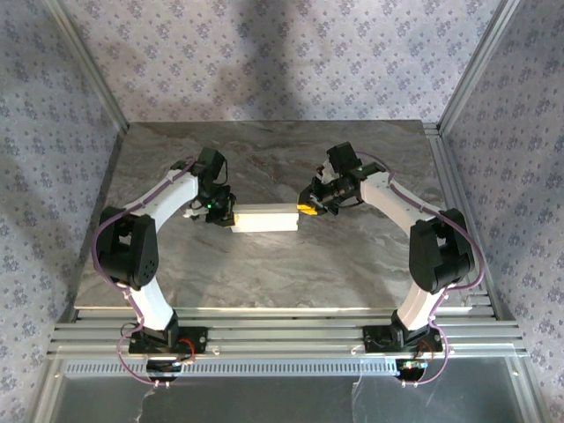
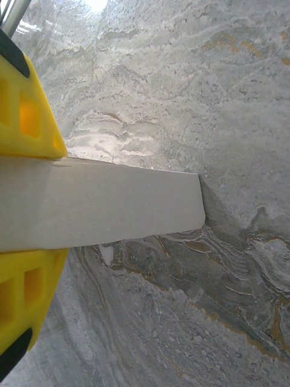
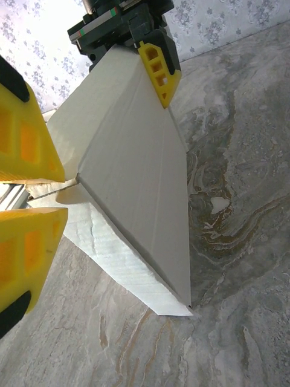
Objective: Fold the paper box
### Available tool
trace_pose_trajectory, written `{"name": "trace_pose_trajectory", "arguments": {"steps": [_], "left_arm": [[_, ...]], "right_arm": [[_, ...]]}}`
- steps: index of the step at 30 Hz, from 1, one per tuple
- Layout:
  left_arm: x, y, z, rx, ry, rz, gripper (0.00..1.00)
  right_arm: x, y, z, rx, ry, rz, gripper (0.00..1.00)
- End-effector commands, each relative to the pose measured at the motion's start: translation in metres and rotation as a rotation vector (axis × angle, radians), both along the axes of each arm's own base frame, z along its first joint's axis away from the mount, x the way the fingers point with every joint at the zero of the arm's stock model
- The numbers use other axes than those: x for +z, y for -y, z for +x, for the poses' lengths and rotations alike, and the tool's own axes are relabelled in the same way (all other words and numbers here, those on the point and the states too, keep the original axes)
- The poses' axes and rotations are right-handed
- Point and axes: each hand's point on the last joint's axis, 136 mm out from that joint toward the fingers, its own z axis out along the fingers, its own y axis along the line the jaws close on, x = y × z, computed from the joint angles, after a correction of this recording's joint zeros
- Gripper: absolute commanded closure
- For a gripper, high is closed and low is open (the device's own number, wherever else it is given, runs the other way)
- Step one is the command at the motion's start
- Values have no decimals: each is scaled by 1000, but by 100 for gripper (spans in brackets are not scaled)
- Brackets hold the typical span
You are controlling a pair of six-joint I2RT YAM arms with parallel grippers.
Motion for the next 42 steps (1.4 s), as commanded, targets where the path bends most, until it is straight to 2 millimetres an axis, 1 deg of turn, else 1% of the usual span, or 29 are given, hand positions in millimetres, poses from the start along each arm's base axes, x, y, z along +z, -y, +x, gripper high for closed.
{"name": "trace_pose_trajectory", "arguments": {"steps": [1, 5, 7, 9, 13, 16, 18, 19, 21, 23, 24, 25, 26, 29, 32, 35, 37, 39, 42], "left_arm": [[-9, -12, -11, -1, -27, 60, 73], [-8, -14, -10, -6, -18, 66, 72], [-8, -15, -9, -12, -12, 69, 72], [-7, -16, -9, -19, -11, 75, 72], [-8, -16, -8, -31, -9, 78, 73], [-9, -17, -9, -38, -11, 82, 73], [-10, -17, -10, -39, -13, 85, 73], [-9, -17, -10, -39, -12, 84, 73], [-9, -17, -10, -39, -12, 84, 73], [-9, -17, -10, -40, -10, 84, 73], [-9, -18, -9, -38, -10, 86, 73], [-9, -17, -10, -38, -10, 85, 73], [-9, -17, -9, -38, -10, 86, 73], [-9, -17, -9, -39, -10, 84, 73], [-9, -17, -8, -37, -9, 83, 73], [-10, -16, -8, -38, -9, 82, 73], [-10, -16, -7, -38, -7, 79, 73], [-10, -15, -6, -39, -3, 78, 73], [-10, -15, -6, -41, -5, 78, 73]], "right_arm": [[-28, 16, -14, 13, -39, -127, 83], [-38, 23, -21, 39, -42, -192, 84], [-36, 24, -20, 43, -27, -198, 84], [-25, 23, -16, 41, 19, -192, 84], [11, 16, -4, 35, 133, -149, 79], [31, 11, -1, 39, 169, -109, 72], [41, 9, 1, 26, 176, -89, 71], [47, 7, 3, 17, 186, -75, 71], [60, 3, 8, -3, 217, -37, 77], [72, -7, 13, -7, 240, 9, 81], [73, -12, 13, 3, 235, 23, 85], [71, -21, 11, 19, 218, 42, 89], [70, -29, 10, 32, 206, 64, 92], [70, -49, 6, 48, 183, 118, 93], [65, -59, 1, 52, 151, 140, 94], [55, -62, -4, 46, 120, 153, 94], [43, -60, -8, 49, 96, 134, 95], [27, -54, -12, 44, 77, 108, 95], [9, -44, -9, 25, 52, 97, 95]]}}
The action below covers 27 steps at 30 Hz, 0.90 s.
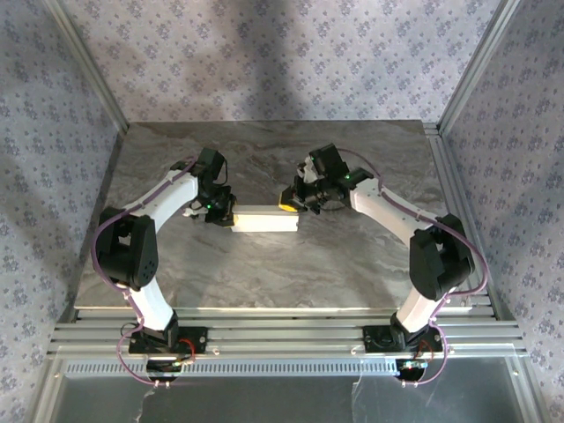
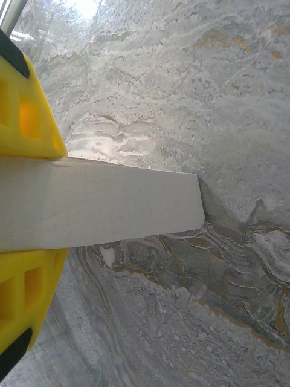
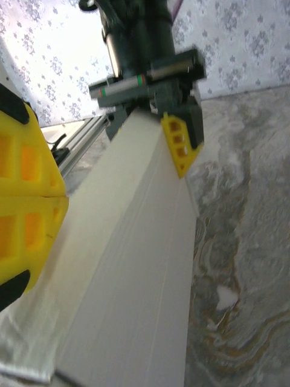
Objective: Fold the paper box
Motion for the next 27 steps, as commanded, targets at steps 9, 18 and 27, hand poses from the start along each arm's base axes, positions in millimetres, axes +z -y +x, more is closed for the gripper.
{"name": "trace_pose_trajectory", "arguments": {"steps": [9, 18, 27], "left_arm": [[-7, -13, -1, -28, 5, 50, 64], [16, -23, 3, -69, 82, 20, 31], [55, -32, 17, -139, 271, 17, 34]], "right_arm": [[-36, 18, 1, -27, -83, -48, 96], [-45, 21, 1, -29, -109, -68, 97], [-43, 20, 3, -25, -106, -73, 98]]}}
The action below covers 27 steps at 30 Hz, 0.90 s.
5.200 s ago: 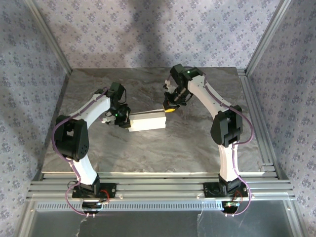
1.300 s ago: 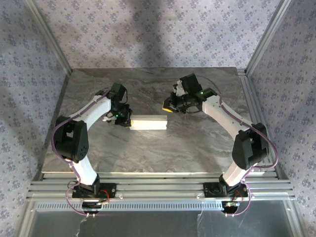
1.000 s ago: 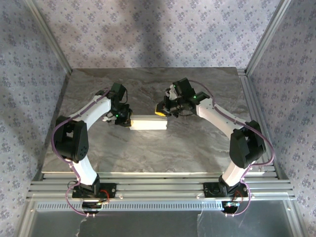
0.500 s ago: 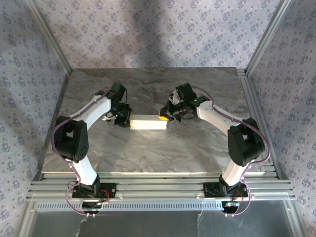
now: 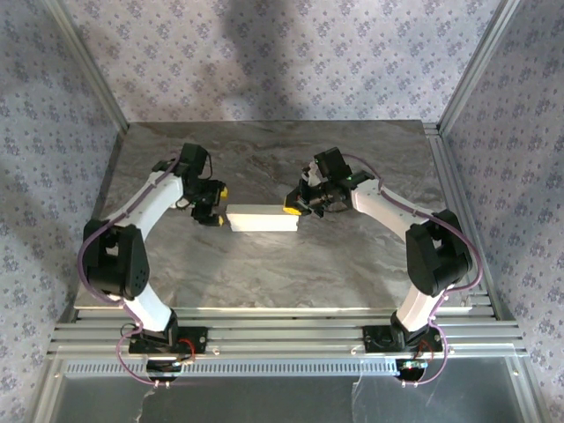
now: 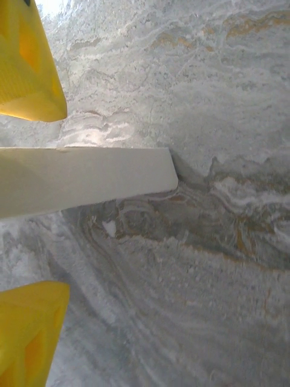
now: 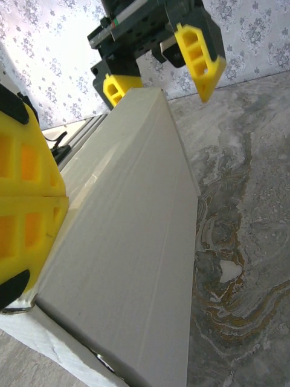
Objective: Fold the paper box
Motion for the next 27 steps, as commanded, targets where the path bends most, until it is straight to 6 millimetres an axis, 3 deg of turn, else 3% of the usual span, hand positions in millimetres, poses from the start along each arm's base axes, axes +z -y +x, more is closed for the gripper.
{"name": "trace_pose_trajectory", "arguments": {"steps": [1, 4, 8, 11, 16, 27], "left_arm": [[30, -1, 4, -86, 119, 10, 37], [47, -4, -11, -171, 135, 29, 50], [56, 7, -18, -220, 226, -60, 84], [63, 21, -16, -253, 263, -137, 100], [77, 27, -18, -336, 282, -130, 100], [47, 37, -34, -372, 217, -158, 100]], "right_arm": [[-26, 11, -2, -21, -65, -81, 98], [-25, 11, 0, -22, -64, -82, 98], [-25, 11, 1, -23, -66, -85, 98], [-24, 12, 1, -22, -63, -89, 98], [-24, 11, 1, -18, -64, -91, 98], [-25, 12, 3, -18, -64, -93, 99]]}}
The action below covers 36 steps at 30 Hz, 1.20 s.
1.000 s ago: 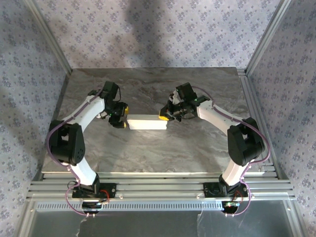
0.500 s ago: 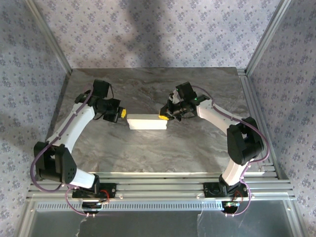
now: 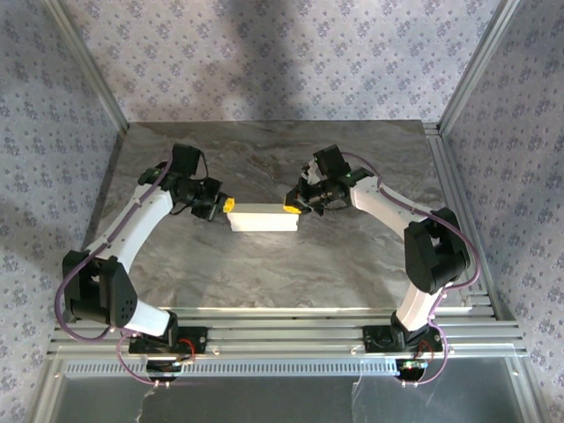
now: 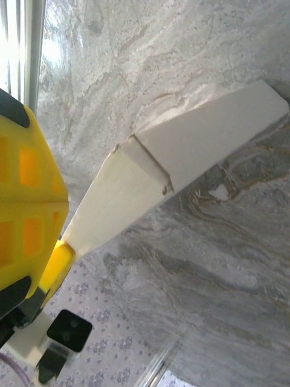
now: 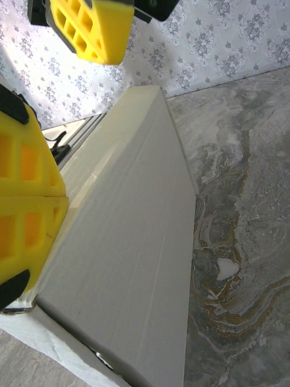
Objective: Fold the paper box
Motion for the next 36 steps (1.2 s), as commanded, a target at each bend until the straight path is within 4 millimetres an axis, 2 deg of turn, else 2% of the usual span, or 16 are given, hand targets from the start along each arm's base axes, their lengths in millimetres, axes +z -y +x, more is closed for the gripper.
{"name": "trace_pose_trajectory", "arguments": {"steps": [1, 7, 14, 17, 22, 24, 27, 31, 33, 36], "left_arm": [[-11, 4, -3, -38, -12, -5, 100], [-36, 1, 1, -50, -46, 26, 100], [-46, -5, -4, -49, -65, 57, 100], [-34, -5, -1, -45, -34, 53, 100], [0, -8, 5, -46, 49, 51, 100], [15, -13, 7, -48, 99, 51, 98], [28, -22, 6, -51, 156, 63, 94], [25, -26, 0, -54, 161, 50, 93], [20, -26, -5, -62, 152, 45, 93], [11, -26, -10, -72, 140, 48, 93]], "right_arm": [[-25, 12, -1, -18, -51, -84, 99], [-26, 13, -1, -15, -55, -84, 99], [-25, 14, -1, -13, -47, -83, 99], [-23, 13, 0, -6, -36, -83, 99], [-11, 9, 0, 43, 52, -67, 99], [-3, 4, -5, 98, 121, -61, 99], [-2, 3, -20, 181, 190, -98, 99], [-2, 3, -43, 236, 224, -108, 99], [-10, 6, -58, 241, 210, -115, 99], [-17, 9, -70, 233, 211, -126, 99]]}}
